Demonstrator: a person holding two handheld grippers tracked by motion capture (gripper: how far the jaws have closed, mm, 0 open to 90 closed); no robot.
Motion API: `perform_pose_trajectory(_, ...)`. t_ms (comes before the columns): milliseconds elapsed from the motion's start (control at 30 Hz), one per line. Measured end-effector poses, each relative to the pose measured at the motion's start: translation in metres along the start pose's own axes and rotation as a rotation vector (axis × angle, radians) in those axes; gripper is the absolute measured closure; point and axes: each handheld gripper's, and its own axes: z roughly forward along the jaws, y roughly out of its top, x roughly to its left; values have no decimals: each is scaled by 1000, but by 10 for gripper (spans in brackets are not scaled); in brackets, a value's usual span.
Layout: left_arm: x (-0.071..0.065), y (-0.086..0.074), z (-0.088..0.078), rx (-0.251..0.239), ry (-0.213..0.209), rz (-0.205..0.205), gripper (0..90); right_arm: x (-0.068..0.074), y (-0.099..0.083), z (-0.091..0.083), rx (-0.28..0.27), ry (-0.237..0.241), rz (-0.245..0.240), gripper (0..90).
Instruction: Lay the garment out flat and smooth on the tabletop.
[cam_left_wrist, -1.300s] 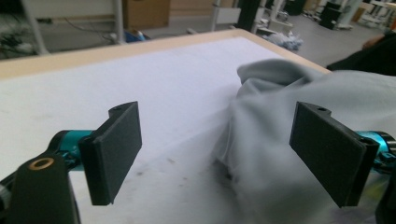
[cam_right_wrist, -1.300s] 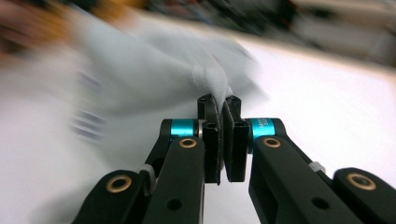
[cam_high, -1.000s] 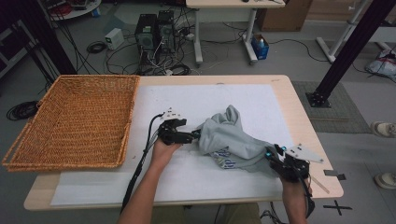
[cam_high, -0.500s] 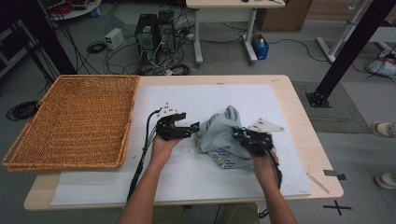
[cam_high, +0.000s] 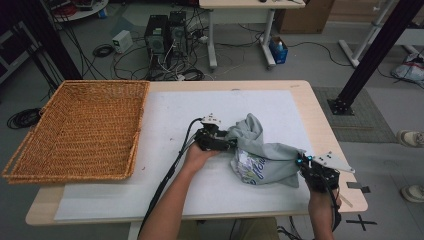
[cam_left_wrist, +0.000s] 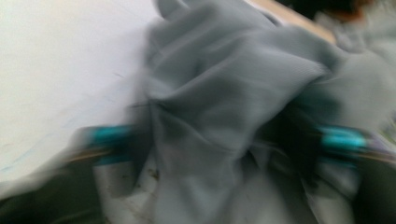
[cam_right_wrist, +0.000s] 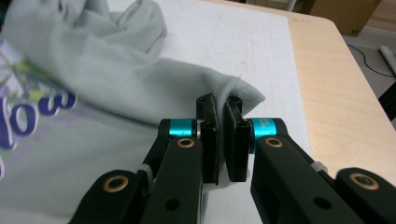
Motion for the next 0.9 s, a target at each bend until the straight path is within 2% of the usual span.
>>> perform_pose_trajectory(33,2,0,-7,-7,14,-11,837,0,4,3,-1,2,-8,872)
perform_pose_trajectory(67,6,-1,-15,-20,25,-37,843,-1,10,7,-6,9,-15,872)
perform_pose_trajectory(100,6,-1,-15,-20,25,-37,846,-1,10,7,-6,9,-15,872)
perform_pose_trajectory(133,11,-7,-38,-51,61,-90,846,-3,25,20,-21,25,-26,872)
perform_pose_trajectory(200,12,-16,-62,-65,93,-125,847,-5,48,42,-23,47,-46,873)
perform_pose_trajectory(233,9,-22,-72,-73,105,-134,848,-5,60,56,-23,58,-61,873)
perform_pose_trajectory(267,5,-28,-79,-62,120,-132,849,-2,72,73,2,59,-102,873)
perform_pose_trajectory(300,1,-32,-84,-49,132,-126,849,-1,83,92,17,82,-112,873)
perform_pose_trajectory(333,1,-32,-84,-49,132,-126,849,0,90,105,31,103,-103,873)
perform_pose_trajectory(367,-9,-44,-97,-46,145,-138,849,2,98,122,61,119,-98,873)
perform_pose_trajectory(400,-13,-49,-100,-42,159,-139,848,6,105,141,92,145,-93,872)
perform_pose_trajectory(433,-13,-49,-100,-42,159,-139,846,6,105,141,92,145,-93,872)
perform_pose_trajectory(467,-18,-57,-102,-27,184,-135,817,15,109,158,106,183,-79,859)
perform_pose_trajectory(533,-17,-57,-100,-8,238,-138,543,24,107,156,99,154,-105,756)
perform_pose_trajectory(567,-15,-55,-99,-21,248,-138,442,25,105,148,81,139,-107,686)
perform_pose_trajectory(600,-12,-53,-99,-47,249,-142,395,23,102,136,59,115,-103,652)
perform_pose_trajectory(633,-12,-53,-99,-47,249,-142,357,23,102,136,59,115,-103,652)
perform_pose_trajectory(667,-9,-45,-97,-103,249,-139,320,12,90,105,2,92,-46,586)
perform_pose_trajectory(733,-6,-36,-91,-116,226,-129,304,1,73,70,-34,107,28,551)
perform_pose_trajectory(767,-5,-31,-82,-83,218,-116,303,-1,65,58,-43,119,44,543)
perform_pose_trajectory(800,-3,-28,-73,-45,201,-112,305,0,51,43,-40,173,81,511)
perform_pose_trajectory(833,-3,-28,-73,-45,201,-112,309,0,51,43,-40,173,81,511)
perform_pose_trajectory(867,4,-24,-59,48,155,-119,411,14,29,33,40,226,27,502)
perform_pose_trajectory(900,4,-24,-59,48,155,-119,608,23,20,33,80,244,-3,494)
